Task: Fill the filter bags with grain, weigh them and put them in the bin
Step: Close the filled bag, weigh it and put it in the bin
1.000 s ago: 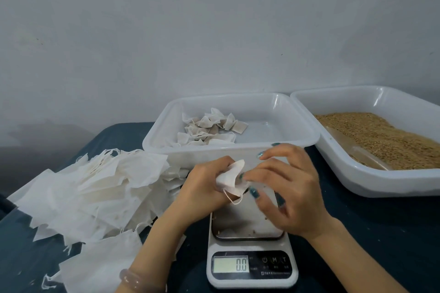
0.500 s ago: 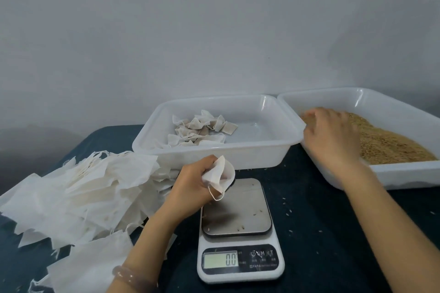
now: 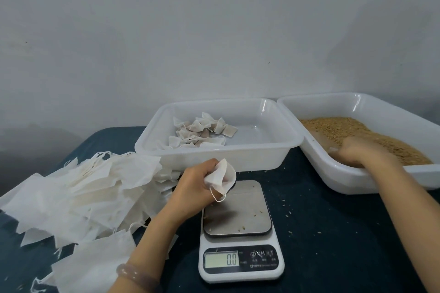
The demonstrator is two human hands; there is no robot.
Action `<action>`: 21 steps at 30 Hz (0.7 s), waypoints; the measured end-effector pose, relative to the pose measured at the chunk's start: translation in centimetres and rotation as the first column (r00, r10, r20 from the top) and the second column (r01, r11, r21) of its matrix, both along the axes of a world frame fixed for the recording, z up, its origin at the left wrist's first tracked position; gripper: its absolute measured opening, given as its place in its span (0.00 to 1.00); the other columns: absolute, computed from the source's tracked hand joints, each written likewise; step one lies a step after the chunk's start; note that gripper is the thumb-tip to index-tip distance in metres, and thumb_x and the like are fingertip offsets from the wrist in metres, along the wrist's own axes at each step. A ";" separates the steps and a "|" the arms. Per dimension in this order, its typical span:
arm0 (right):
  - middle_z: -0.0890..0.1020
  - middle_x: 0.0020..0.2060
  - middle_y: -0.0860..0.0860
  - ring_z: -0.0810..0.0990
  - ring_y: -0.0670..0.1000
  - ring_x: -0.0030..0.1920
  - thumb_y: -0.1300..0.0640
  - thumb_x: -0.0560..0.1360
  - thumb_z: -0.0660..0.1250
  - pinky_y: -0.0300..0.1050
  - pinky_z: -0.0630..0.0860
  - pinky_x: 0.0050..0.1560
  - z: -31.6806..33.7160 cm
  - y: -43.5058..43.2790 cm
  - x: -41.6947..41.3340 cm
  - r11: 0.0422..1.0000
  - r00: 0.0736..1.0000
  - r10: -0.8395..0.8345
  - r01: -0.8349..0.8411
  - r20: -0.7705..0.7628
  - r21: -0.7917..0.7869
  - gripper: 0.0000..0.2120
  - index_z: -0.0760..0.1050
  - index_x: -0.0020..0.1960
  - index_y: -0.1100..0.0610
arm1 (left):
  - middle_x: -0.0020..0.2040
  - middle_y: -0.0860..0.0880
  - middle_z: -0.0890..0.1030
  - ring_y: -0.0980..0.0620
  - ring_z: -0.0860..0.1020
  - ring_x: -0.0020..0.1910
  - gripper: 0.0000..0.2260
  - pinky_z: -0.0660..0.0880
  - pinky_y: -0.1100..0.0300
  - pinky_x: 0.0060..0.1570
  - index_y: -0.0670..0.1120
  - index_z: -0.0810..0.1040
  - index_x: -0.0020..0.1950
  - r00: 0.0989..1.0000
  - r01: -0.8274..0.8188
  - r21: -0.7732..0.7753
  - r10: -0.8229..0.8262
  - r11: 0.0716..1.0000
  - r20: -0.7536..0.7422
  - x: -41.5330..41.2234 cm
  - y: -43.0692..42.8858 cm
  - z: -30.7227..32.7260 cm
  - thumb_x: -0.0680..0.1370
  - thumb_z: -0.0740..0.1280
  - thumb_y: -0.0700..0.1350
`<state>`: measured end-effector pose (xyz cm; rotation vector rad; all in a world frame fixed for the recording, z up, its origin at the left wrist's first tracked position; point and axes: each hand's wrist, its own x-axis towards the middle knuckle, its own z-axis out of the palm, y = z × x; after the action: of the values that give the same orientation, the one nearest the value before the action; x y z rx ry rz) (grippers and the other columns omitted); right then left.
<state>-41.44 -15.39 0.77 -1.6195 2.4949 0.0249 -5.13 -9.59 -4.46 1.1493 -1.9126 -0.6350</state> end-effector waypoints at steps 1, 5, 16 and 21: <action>0.80 0.41 0.52 0.79 0.53 0.42 0.42 0.79 0.59 0.47 0.76 0.44 -0.1 -0.1 0.1 1.000 1.000 0.001 -0.001 0.011 0.007 0.21 0.76 0.43 0.59 | 0.36 0.48 0.76 0.57 0.67 0.34 0.08 0.66 0.63 0.34 0.46 0.72 0.40 1.000 -0.001 0.001 0.001 1.000 0.005 0.0 0.0 0.0 0.71 0.71 0.44; 0.80 0.41 0.54 0.78 0.54 0.41 0.45 0.81 0.57 0.47 0.73 0.42 -0.1 -0.3 0.4 0.998 0.997 -0.012 0.017 0.082 -0.060 0.20 0.76 0.44 0.60 | 0.35 0.49 0.76 0.57 0.67 0.33 0.08 0.65 0.65 0.33 0.47 0.72 0.39 1.000 -0.003 -0.009 0.003 1.000 0.010 0.0 -0.1 -0.1 0.72 0.71 0.42; 0.69 0.71 0.60 0.71 0.60 0.68 0.58 0.79 0.58 0.52 0.70 0.65 0.3 -0.5 0.4 0.987 0.966 -0.162 0.162 -0.200 -0.016 0.32 0.49 0.79 0.61 | 0.35 0.45 0.75 0.55 0.65 0.33 0.11 0.64 0.59 0.33 0.45 0.72 0.39 0.999 -0.024 -0.019 0.025 1.000 0.034 -0.1 0.1 -0.1 0.69 0.71 0.49; 0.76 0.65 0.57 0.79 0.56 0.55 0.63 0.80 0.55 0.50 0.77 0.58 -0.1 -0.8 0.6 0.990 0.985 0.105 -0.090 -0.140 0.108 0.27 0.59 0.78 0.53 | 0.36 0.45 0.75 0.56 0.66 0.33 0.10 0.65 0.60 0.33 0.45 0.72 0.39 0.999 -0.020 -0.015 0.021 1.000 0.040 0.0 -0.2 -0.3 0.72 0.73 0.42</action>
<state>-40.88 -16.19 0.69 -1.7548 2.4697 0.2869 -5.15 -9.76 -4.74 1.1790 -1.9342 -0.5898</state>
